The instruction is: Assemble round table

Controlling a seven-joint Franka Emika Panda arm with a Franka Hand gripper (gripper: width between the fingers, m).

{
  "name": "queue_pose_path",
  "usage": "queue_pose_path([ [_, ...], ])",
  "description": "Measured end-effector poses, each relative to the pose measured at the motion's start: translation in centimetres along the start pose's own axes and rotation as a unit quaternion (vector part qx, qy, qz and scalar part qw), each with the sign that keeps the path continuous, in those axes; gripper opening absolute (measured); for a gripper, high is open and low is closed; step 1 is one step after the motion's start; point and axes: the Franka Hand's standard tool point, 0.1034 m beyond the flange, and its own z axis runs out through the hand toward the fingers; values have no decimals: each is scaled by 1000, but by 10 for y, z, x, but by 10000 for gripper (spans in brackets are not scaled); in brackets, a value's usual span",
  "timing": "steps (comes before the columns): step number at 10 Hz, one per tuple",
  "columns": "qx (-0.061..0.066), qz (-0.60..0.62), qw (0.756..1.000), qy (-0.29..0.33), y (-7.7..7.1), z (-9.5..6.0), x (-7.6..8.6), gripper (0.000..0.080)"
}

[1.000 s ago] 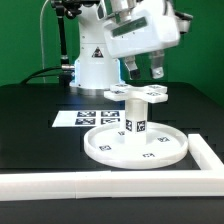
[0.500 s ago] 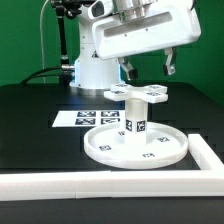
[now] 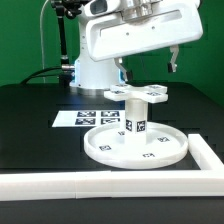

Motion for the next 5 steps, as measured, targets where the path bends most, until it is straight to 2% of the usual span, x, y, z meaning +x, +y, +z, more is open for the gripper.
queue_pose_path([
  [1,-7,-58,998,-4,-1,1,0,648],
  [5,-7,-178,984,-7,1,1,-1,648],
])
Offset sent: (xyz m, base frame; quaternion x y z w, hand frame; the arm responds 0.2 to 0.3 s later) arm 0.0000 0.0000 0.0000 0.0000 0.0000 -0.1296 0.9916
